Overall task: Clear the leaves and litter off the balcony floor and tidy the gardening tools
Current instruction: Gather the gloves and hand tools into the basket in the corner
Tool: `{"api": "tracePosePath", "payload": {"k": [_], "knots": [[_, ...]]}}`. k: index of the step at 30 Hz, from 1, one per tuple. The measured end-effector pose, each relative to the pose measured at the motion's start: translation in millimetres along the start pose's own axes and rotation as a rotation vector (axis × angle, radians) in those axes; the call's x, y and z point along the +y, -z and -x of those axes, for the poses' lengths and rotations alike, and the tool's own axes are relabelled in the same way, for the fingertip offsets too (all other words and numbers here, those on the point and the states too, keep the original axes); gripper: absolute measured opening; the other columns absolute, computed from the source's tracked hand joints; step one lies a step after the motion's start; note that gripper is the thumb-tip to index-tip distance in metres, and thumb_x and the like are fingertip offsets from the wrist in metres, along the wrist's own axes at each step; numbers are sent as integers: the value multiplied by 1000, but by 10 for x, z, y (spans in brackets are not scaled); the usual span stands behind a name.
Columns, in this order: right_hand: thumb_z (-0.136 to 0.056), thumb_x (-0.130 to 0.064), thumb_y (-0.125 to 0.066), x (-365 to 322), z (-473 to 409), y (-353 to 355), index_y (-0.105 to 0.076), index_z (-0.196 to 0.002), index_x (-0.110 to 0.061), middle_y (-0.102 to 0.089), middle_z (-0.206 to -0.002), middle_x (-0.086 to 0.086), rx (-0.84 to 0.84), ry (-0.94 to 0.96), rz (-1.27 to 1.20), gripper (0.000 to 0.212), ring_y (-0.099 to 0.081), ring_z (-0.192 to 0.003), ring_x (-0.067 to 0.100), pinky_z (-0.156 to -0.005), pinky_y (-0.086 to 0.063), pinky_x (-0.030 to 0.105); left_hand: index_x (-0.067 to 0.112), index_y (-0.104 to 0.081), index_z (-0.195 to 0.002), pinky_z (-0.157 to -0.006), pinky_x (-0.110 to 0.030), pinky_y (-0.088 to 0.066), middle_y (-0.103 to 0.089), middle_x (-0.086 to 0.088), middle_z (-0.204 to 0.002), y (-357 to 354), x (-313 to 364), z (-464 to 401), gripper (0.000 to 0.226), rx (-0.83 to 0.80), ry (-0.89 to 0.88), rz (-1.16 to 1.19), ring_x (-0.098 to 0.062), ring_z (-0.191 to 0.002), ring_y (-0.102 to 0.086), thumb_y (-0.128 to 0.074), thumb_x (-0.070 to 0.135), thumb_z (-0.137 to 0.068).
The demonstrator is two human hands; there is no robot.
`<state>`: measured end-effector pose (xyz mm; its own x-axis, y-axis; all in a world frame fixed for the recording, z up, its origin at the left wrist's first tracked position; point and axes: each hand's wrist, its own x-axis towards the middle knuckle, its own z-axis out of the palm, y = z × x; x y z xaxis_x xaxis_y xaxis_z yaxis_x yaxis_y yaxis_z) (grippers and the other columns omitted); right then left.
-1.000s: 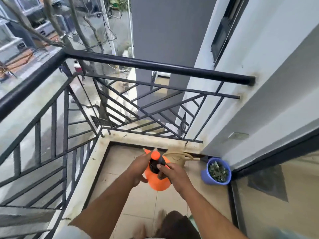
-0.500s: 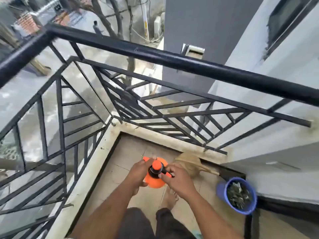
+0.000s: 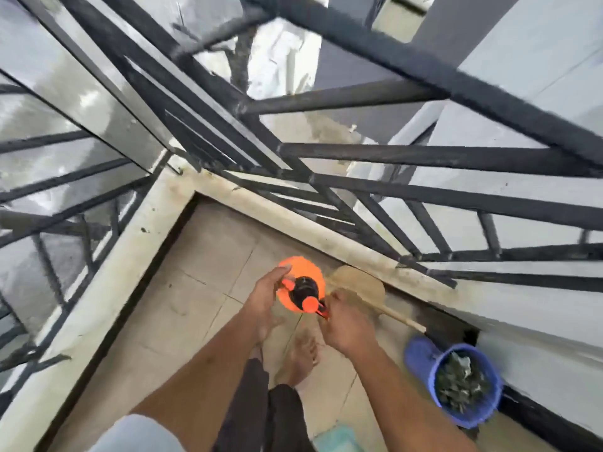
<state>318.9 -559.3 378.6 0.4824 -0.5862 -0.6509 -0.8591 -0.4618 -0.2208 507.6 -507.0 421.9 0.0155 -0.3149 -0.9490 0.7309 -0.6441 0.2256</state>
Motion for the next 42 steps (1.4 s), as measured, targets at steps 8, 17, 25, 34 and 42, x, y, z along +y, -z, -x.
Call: {"api": "tracePosePath", "payload": {"k": [8,17,25,34,42], "knots": [[-97,-48,-57,359,-1070,-645,-60,-130,-25,-41,-151,3,-30,6,152,41,-29,-149,29,-115,-35,54,29,-72,-127,-101,-50,-34,-70,16,-123,192,-55,-1424,48,32,53,-38,3,-100,-53,-64,59,-90],[-100,-41,-54,495,-1507,-1113,-51,-144,-23,-24,-166,6,-105,-6,144,48,-7,-161,30,-123,-21,64,25,-62,-147,-120,-64,-24,-45,5,-165,385,-99,-2048,89,24,96,-124,-12,-156,-32,-72,72,-73],[-103,-45,-45,507,-1521,-1284,-48,-144,-26,-26,-166,0,-39,-38,137,46,-8,-161,27,-122,-20,67,30,-62,-134,-121,-68,-15,-67,9,-122,319,-103,-2283,54,67,125,-186,-9,-112,-52,-65,61,-90],[-83,-14,-45,15,-975,-513,-54,-139,-31,-58,-136,-4,13,-188,-461,60,-53,-130,22,-101,-48,42,11,-66,-119,-70,-27,-39,-61,-9,-118,178,151,-1421,45,208,39,-633,-18,-86,-56,-69,50,-97],[-96,-16,-43,-1109,400,1191,-59,-125,-32,-67,-125,-2,36,-34,-572,37,-61,-119,21,-102,-48,43,9,-67,-116,-72,-33,-44,-66,-6,-95,287,585,802,62,218,-111,-791,-26,-91,-62,-51,64,-94]]}}
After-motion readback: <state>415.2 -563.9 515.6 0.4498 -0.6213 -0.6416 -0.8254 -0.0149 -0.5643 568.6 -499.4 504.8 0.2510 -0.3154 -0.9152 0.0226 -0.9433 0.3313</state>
